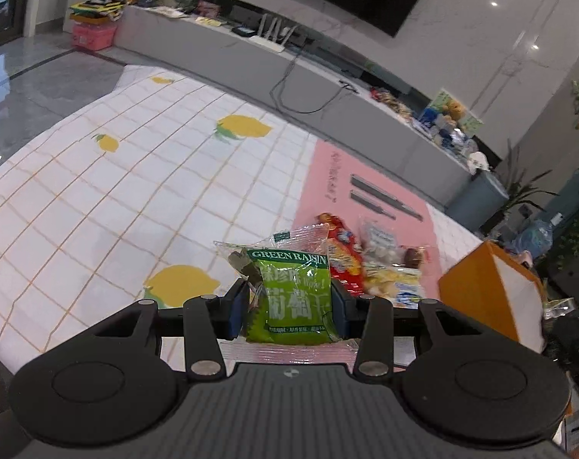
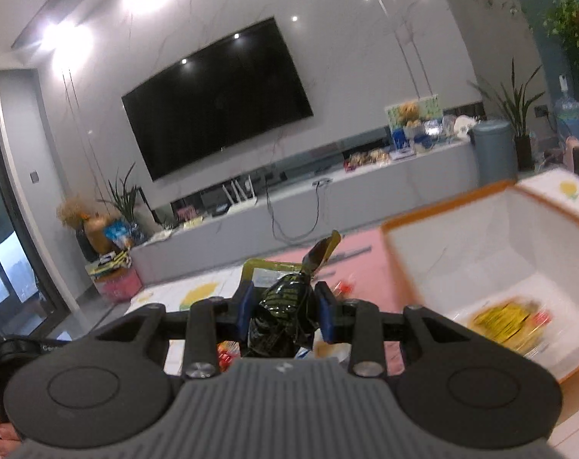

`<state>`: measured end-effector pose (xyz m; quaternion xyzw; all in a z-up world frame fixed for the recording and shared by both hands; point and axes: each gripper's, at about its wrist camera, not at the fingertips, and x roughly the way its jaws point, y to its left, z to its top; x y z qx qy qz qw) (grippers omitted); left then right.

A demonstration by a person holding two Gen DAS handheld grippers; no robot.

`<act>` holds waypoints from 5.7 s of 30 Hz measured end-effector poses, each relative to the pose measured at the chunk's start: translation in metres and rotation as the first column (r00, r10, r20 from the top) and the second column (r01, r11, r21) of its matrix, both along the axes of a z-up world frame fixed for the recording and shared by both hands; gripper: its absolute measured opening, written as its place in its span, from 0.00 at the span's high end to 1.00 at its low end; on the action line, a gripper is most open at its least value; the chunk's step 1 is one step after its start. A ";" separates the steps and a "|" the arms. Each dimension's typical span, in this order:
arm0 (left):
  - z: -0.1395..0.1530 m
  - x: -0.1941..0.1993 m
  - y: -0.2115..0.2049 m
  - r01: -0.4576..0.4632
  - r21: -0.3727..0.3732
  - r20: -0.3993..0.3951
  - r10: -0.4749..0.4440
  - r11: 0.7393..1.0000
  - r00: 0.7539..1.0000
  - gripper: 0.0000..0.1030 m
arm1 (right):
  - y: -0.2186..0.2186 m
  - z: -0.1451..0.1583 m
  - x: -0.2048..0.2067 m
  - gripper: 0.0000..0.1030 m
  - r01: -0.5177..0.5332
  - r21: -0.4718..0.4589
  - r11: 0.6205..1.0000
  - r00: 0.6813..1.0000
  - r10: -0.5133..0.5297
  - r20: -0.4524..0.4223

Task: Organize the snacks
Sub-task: 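Carry the dark bag into the box and open the right tool while the left tool carries the raisin bag, then lower the green raisin bag into the orange box and open the left tool, then withdraw both tools from the box back toward the snack pile, then grasp the striped bread bag with the left tool while the right tool approaches the cream bun bag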

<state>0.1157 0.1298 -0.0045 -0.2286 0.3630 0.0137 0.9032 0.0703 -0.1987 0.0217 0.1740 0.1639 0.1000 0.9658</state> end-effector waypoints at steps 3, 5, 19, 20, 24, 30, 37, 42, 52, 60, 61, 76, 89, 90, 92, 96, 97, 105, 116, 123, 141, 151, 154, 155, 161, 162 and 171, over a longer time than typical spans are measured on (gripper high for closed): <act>0.014 -0.007 -0.016 0.048 0.024 0.048 -0.049 0.999 0.998 0.52 | -0.028 0.012 -0.012 0.68 0.042 -0.038 0.998 0.998 -0.041 0.043; 0.023 -0.013 -0.029 0.081 0.050 0.079 -0.085 0.995 0.993 0.52 | -0.048 0.018 -0.021 0.68 0.086 -0.065 0.994 0.995 -0.081 0.063; 0.067 -0.047 -0.151 0.350 0.119 0.162 -0.366 0.929 0.916 0.52 | -0.131 0.001 -0.019 0.68 0.148 -0.133 0.980 0.987 -0.156 -0.047; 0.068 -0.048 -0.161 0.374 0.118 0.165 -0.390 0.920 0.906 0.52 | -0.134 -0.002 -0.014 0.68 0.164 -0.121 0.979 0.981 -0.175 -0.085; 0.065 -0.044 -0.201 0.452 0.137 0.157 -0.470 0.881 0.869 0.52 | -0.152 -0.020 -0.006 0.68 0.204 -0.049 0.978 0.962 -0.209 -0.176; 0.048 -0.036 -0.245 0.511 0.191 0.110 -0.535 0.838 0.837 0.52 | -0.158 -0.023 0.008 0.68 0.238 -0.164 0.957 0.940 -0.269 -0.211; 0.037 -0.039 -0.259 0.489 0.210 0.066 -0.511 0.847 0.857 0.52 | -0.162 -0.042 0.032 0.68 0.179 -0.247 0.952 0.921 -0.251 -0.300; 0.040 -0.043 -0.258 0.486 0.196 0.054 -0.504 0.852 0.862 0.52 | -0.157 -0.047 0.035 0.68 0.183 -0.316 0.931 0.908 -0.283 -0.308; 0.046 -0.049 -0.261 0.474 0.248 0.040 -0.498 0.845 0.867 0.52 | -0.166 -0.048 0.033 0.67 0.211 -0.294 0.932 0.891 -0.307 -0.335; 0.048 -0.050 -0.274 0.485 0.276 0.028 -0.511 0.830 0.859 0.52 | -0.172 -0.034 0.021 0.48 0.256 -0.219 0.941 0.909 -0.312 -0.277; 0.048 -0.049 -0.277 0.487 0.278 0.025 -0.513 0.828 0.858 0.52 | -0.174 -0.032 0.018 0.45 0.268 -0.207 0.941 0.910 -0.318 -0.266; 0.020 0.000 -0.344 0.539 0.226 -0.051 -0.543 0.812 0.838 0.52 | -0.209 -0.012 -0.019 0.38 0.395 -0.002 0.919 0.899 -0.386 -0.208; -0.007 0.042 -0.384 0.519 0.111 -0.048 -0.517 0.848 0.855 0.52 | -0.225 -0.006 -0.039 0.38 0.469 0.120 0.875 0.880 -0.451 -0.145; -0.009 0.043 -0.386 0.517 0.108 -0.049 -0.515 0.849 0.856 0.52 | -0.224 -0.003 -0.041 0.38 0.474 0.112 0.873 0.879 -0.461 -0.125; -0.011 0.044 -0.393 0.518 0.106 -0.054 -0.515 0.849 0.856 0.52 | -0.221 0.000 -0.042 0.38 0.480 0.086 0.873 0.876 -0.472 -0.098; -0.014 0.044 -0.398 0.516 0.128 -0.060 -0.513 0.847 0.856 0.51 | -0.225 -0.004 -0.039 0.38 0.483 0.085 0.871 0.872 -0.471 -0.131; -0.014 0.043 -0.397 0.516 0.126 -0.056 -0.513 0.847 0.857 0.51 | -0.227 -0.005 -0.038 0.38 0.486 0.093 0.869 0.870 -0.472 -0.140; -0.005 0.036 -0.393 0.522 0.147 0.033 -0.532 0.840 0.846 0.21 | -0.229 -0.006 -0.039 0.38 0.485 0.114 0.867 0.871 -0.468 -0.147; 0.013 0.025 -0.374 0.501 0.183 0.068 -0.519 0.846 0.852 0.13 | -0.226 -0.005 -0.042 0.38 0.505 0.120 0.855 0.862 -0.490 -0.132; 0.032 0.015 -0.348 0.476 0.189 0.113 -0.500 0.859 0.858 0.13 | -0.220 -0.003 -0.041 0.38 0.497 0.097 0.862 0.866 -0.487 -0.110; 0.061 -0.021 -0.264 0.360 0.284 0.145 -0.411 0.889 0.900 0.13 | -0.164 0.013 -0.035 0.38 0.309 0.041 0.950 0.951 -0.310 0.019; 0.068 -0.029 -0.199 0.254 0.285 0.169 -0.310 0.924 0.936 0.13 | -0.098 0.013 -0.023 0.39 0.113 -0.069 0.991 0.992 -0.108 0.067; 0.065 -0.029 -0.178 0.220 0.274 0.162 -0.271 0.936 0.949 0.13 | -0.077 0.009 -0.017 0.39 0.036 -0.084 0.996 0.997 -0.030 0.071; 0.064 -0.029 -0.172 0.208 0.271 0.163 -0.257 0.940 0.952 0.13 | -0.070 0.007 -0.015 0.39 0.012 -0.090 0.996 0.998 -0.006 0.067; 0.048 -0.029 -0.127 0.126 0.235 0.158 -0.166 0.964 0.973 0.13 | -0.026 -0.012 0.000 0.39 -0.093 -0.148 0.985 0.996 0.094 -0.003; 0.043 -0.028 -0.119 0.114 0.222 0.153 -0.150 0.968 0.977 0.13 | -0.021 -0.015 0.002 0.39 -0.106 -0.162 0.981 0.994 0.105 -0.012; 0.013 -0.023 -0.054 0.061 0.205 0.060 -0.075 0.977 0.995 0.13 | 0.035 -0.048 0.025 0.31 -0.208 -0.293 0.933 0.978 0.188 -0.094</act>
